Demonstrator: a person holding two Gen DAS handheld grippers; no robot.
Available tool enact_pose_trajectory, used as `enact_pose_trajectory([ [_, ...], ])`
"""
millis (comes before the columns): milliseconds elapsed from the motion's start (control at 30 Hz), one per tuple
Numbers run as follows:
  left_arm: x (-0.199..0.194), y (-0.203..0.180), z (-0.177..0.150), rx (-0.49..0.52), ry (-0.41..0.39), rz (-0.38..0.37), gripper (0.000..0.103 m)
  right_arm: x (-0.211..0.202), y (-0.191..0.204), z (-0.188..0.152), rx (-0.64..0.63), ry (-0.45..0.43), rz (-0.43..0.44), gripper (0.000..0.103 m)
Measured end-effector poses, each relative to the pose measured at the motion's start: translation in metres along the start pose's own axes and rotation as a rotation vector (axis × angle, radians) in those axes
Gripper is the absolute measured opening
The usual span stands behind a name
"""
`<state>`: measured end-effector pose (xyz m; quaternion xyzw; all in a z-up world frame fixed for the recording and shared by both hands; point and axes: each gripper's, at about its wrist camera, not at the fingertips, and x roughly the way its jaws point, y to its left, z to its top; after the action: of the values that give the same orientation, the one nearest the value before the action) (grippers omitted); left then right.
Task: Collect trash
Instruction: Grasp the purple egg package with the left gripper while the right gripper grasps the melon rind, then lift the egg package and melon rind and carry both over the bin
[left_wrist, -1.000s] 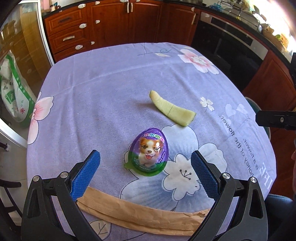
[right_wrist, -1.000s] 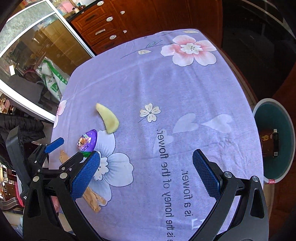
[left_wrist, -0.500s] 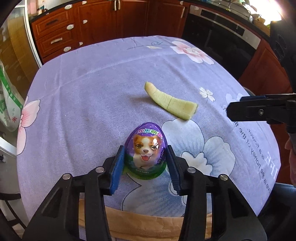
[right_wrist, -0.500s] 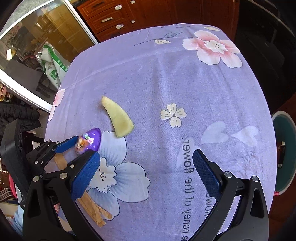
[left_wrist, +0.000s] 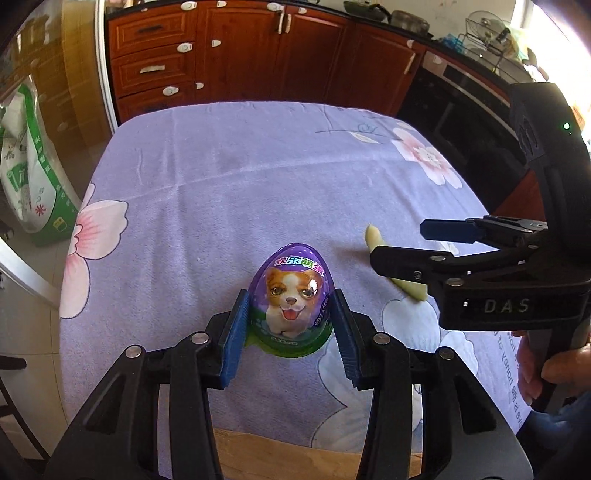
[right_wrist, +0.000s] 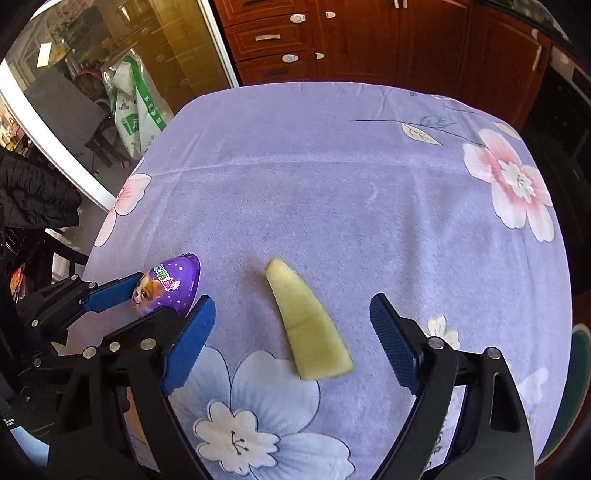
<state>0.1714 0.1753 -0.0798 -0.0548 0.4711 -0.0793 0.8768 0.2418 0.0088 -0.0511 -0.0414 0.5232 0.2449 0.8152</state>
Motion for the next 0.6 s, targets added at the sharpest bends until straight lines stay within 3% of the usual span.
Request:
enact_pose_trajectory([
  [67, 0.001, 0.006, 0.003, -0.015, 0.002, 0.001, 0.045, 0.009, 0.005, 0.006, -0.016, 0.009, -0.002, 0.068],
  [267, 0.006, 0.01, 0.006, -0.029, 0.01, -0.008, 0.045, 0.027, 0.009, 0.011, -0.049, 0.018, -0.04, 0.063],
  [367, 0.01, 0.008, 0.007, -0.027, 0.012, -0.014, 0.045, 0.032, 0.011, 0.01, -0.068, 0.015, -0.064, 0.049],
  [400, 0.01, 0.007, 0.008, -0.026, 0.013, -0.014, 0.045, 0.032, 0.012, 0.01, -0.079, 0.003, -0.07, 0.038],
  [433, 0.011, 0.006, 0.008, -0.025, 0.014, -0.015, 0.045, 0.031, 0.013, 0.009, -0.084, 0.003, -0.079, 0.032],
  [467, 0.011, 0.005, 0.009, -0.024, 0.014, -0.015, 0.045, 0.031, 0.012, 0.008, -0.085, 0.002, -0.079, 0.019],
  [600, 0.01, -0.001, 0.011, -0.019, 0.011, -0.011, 0.045, 0.019, 0.006, 0.007, -0.056, -0.012, -0.055, 0.017],
])
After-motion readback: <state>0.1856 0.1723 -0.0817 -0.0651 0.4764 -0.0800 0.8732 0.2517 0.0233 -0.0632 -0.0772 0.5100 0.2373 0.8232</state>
